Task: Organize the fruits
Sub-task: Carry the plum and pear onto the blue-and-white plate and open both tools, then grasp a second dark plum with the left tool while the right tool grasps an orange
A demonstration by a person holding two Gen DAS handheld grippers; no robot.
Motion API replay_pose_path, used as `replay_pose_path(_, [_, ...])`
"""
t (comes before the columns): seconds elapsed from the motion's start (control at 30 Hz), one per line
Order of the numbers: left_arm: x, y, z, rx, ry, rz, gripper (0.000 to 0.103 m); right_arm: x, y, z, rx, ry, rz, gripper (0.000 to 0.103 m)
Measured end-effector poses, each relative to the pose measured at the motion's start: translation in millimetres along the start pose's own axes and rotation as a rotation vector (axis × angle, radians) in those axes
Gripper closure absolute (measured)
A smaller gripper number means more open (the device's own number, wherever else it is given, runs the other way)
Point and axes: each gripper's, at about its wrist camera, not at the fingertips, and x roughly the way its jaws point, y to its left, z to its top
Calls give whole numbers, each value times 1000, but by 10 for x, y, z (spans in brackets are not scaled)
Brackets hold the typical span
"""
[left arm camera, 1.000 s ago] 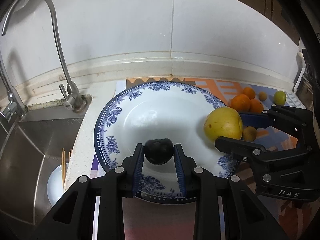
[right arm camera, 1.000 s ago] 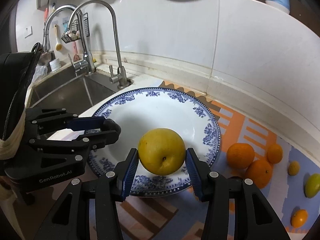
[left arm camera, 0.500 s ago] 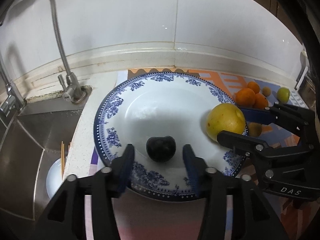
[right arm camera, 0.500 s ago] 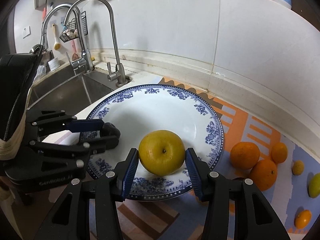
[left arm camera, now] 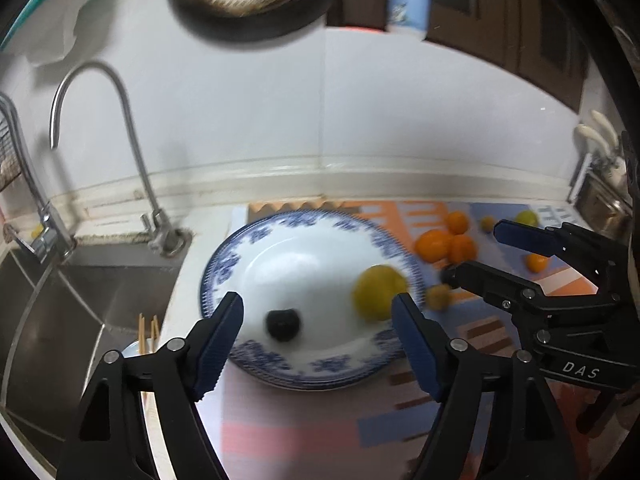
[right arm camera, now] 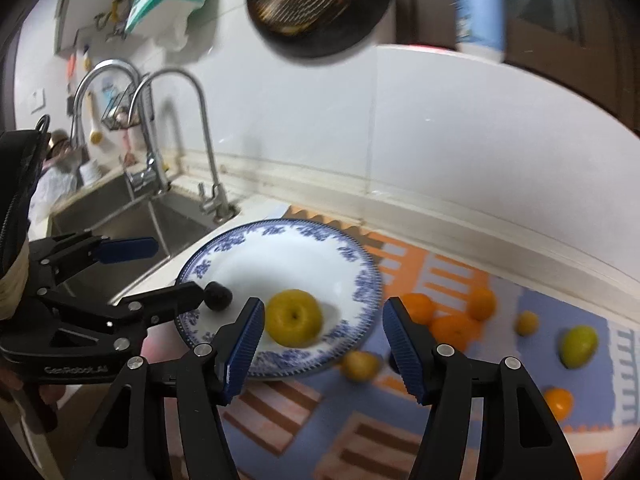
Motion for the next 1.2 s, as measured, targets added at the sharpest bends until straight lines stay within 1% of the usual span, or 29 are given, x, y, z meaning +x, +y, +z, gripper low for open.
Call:
replay_pose_path(0.2, [-135,-309,33,35,-34,-49,24,-407,-244,-58,71,-33,-90,38])
replay_pose_path(0.37, [-136,-547,45,68,-57,-76,24,-657,-433,-128,101,-54,-176,38])
replay_pose_path(0.5, [-101,-737,50,84,-63,-110,24,-785,-585,-192,131,-56,-234,38])
replay_pose_path(0.6, [-60,-859,62,105,-68,-113,24,-860,-746,-254,173,-52,-281,38])
replay_pose_path(0.73, [22,-1028,90,147,-81,-110,24,-909,-929,-349,224,-47,-335,38])
replay_pose_path(0.83, [104,-1111,110,169,-76,-111,24,-909,-1063,-424,264,-37,-375,38])
replay_pose_path(1.03, [320,-1212,148,191,-46,-115,25,-815,-1267,-535,333,-5,-403,38])
replay_pose_path(1.2, [482,-1263,158,216,-22,-108,30,-669,-1420,-656,384,40,-404,38])
